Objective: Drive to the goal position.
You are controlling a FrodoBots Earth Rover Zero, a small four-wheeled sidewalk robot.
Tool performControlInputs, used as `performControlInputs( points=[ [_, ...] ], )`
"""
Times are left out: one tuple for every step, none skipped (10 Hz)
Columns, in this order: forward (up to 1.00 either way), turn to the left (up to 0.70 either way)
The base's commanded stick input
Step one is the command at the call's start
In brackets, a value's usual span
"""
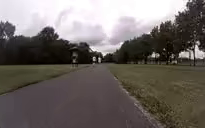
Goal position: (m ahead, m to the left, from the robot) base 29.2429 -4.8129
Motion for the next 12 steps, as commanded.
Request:
performControlInputs(
  points=[
    [0.70,0.00],
    [0.70,0.00],
    [0.70,0.05],
    [0.70,0.14],
    [0.70,0.13],
    [0.70,0.03],
    [0.70,0.00],
    [0.70,0.00],
    [0.70,0.00],
    [0.70,0.00],
    [0.70,0.00],
    [0.70,0.00]
  ],
)
